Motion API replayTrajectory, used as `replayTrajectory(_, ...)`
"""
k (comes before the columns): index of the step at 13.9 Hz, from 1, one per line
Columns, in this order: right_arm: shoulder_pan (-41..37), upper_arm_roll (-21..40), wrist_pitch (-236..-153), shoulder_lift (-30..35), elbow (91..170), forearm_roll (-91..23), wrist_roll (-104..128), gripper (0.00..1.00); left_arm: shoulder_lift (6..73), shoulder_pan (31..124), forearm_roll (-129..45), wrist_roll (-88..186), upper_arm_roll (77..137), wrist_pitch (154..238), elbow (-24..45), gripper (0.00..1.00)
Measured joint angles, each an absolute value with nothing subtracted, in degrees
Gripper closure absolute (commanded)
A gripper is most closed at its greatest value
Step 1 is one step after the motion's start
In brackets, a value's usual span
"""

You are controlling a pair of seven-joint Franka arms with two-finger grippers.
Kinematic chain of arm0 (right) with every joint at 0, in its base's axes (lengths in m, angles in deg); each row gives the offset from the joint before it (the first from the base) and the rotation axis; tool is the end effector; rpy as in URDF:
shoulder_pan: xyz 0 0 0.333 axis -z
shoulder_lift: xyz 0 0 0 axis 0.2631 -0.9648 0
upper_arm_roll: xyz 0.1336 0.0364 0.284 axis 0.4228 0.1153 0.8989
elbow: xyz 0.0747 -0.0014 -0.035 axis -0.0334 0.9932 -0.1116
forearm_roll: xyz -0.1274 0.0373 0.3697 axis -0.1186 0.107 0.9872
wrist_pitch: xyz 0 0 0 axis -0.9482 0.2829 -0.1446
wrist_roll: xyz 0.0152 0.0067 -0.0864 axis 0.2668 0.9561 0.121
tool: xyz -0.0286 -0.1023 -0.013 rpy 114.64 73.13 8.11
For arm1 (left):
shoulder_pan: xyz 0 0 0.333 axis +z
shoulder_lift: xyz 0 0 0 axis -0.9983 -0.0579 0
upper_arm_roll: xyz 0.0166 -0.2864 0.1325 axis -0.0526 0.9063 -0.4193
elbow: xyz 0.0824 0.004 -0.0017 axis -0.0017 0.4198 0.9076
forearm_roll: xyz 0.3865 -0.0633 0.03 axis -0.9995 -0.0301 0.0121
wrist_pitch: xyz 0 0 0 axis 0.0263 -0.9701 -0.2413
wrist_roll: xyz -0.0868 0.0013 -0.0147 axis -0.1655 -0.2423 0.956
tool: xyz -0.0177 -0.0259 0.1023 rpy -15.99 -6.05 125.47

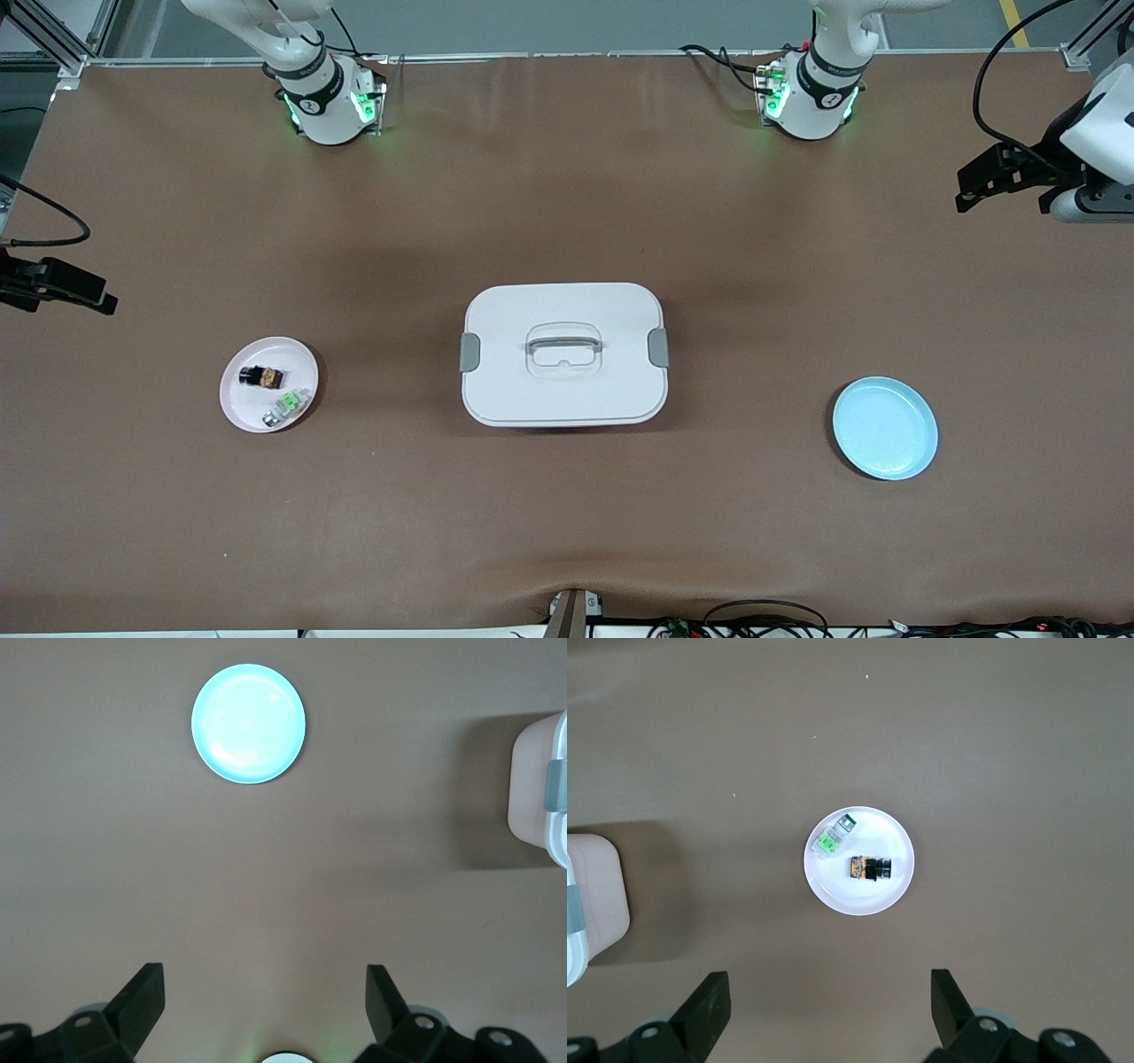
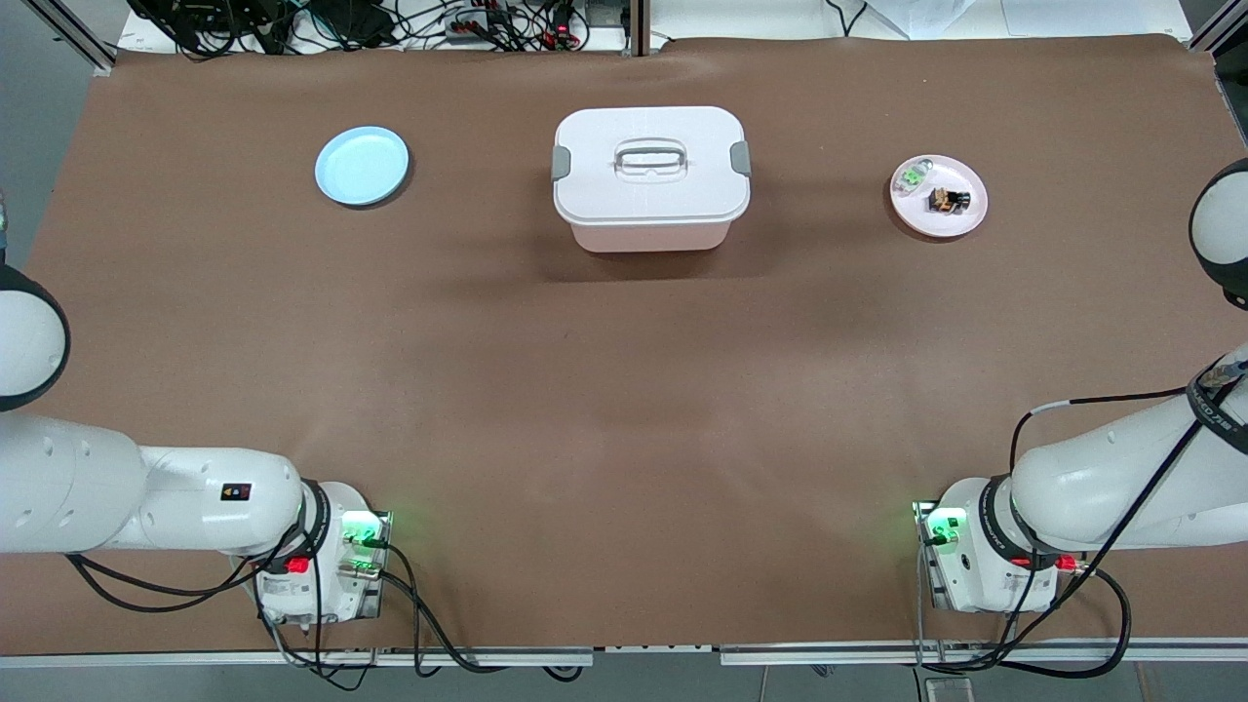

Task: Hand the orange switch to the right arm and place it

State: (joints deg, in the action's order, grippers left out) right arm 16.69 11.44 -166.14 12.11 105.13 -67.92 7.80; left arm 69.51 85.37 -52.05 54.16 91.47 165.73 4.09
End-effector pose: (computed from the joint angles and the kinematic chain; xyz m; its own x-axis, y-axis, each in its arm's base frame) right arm 0.6219 -0.0411 0.6144 0.9979 -0.0654 -0.0003 -0.0653 -0.9972 -0.0364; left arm 0.5230 -0.0367 0.6355 0.9983 -0.0427 -0.0394 -0.0435 -0.9989 -0.0190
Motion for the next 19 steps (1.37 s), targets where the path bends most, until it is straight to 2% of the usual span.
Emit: replayTrajectory(19, 16.6, 10.8, -166.3, 12.2, 105.1, -68.0, 7.7, 0.0, 69.5, 85.4, -52.1, 54.2, 91.5, 165.7, 4.1, 0.0)
